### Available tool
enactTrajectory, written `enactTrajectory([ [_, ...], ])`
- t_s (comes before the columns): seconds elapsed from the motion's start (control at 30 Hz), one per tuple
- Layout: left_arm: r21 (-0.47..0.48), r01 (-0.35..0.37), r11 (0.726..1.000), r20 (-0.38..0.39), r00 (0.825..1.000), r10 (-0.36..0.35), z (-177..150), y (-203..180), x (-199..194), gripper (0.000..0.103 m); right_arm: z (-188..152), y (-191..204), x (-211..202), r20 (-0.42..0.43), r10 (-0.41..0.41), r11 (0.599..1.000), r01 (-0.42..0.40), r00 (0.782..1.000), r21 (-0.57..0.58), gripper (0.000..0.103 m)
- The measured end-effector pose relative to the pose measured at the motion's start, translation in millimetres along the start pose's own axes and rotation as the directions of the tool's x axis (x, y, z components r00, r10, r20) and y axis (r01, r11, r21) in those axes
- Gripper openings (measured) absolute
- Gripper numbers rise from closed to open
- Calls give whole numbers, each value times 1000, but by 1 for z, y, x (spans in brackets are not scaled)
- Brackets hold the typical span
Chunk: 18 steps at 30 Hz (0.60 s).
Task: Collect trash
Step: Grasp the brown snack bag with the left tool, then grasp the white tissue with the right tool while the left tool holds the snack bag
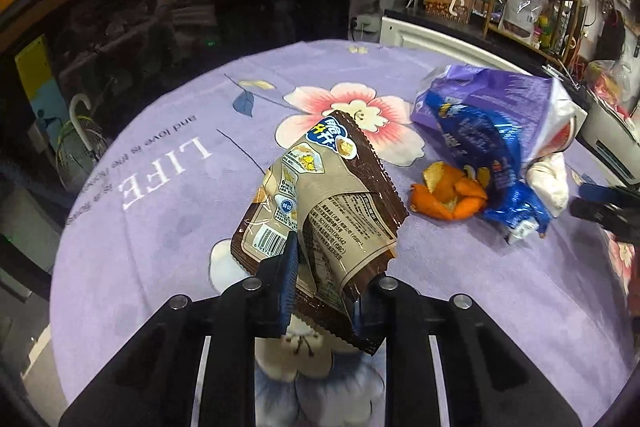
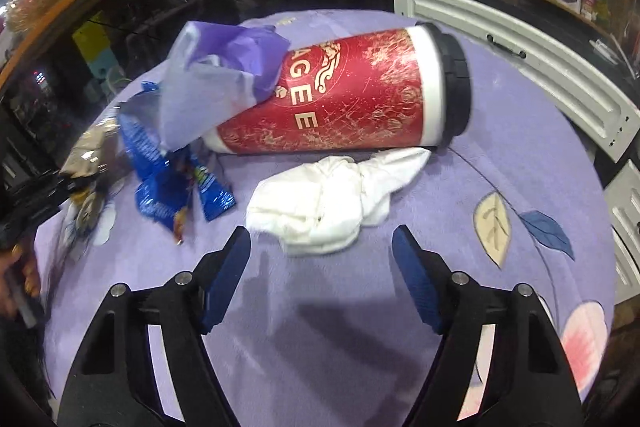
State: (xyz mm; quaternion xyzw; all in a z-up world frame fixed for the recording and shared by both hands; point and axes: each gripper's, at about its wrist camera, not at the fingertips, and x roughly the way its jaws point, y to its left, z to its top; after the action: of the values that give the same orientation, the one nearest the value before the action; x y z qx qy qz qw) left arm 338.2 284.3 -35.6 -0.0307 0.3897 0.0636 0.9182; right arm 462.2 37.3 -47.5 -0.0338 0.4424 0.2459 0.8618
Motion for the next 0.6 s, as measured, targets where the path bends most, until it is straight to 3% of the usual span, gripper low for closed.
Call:
enactTrajectory([
  [0.17, 10, 6, 1000, 39, 999, -6, -7, -8, -20, 21, 11, 3, 22, -35, -36, 999, 37, 999, 2, 66],
  [0.3, 24, 6, 1000, 67, 998, -7, -13, -16, -33, 21, 12, 4, 24, -24, -69, 998, 69, 997, -6, 30],
  [0.37, 23, 22, 999, 75, 997, -24, -16, -20, -39, 21, 10, 4, 22, -27, -58, 998, 58, 998, -4, 20],
  [0.6, 33, 29, 999, 109, 993, -32, -30, -39, -62, 21, -12, -5, -1, 6, -6, 1000, 6, 1000, 24, 14],
])
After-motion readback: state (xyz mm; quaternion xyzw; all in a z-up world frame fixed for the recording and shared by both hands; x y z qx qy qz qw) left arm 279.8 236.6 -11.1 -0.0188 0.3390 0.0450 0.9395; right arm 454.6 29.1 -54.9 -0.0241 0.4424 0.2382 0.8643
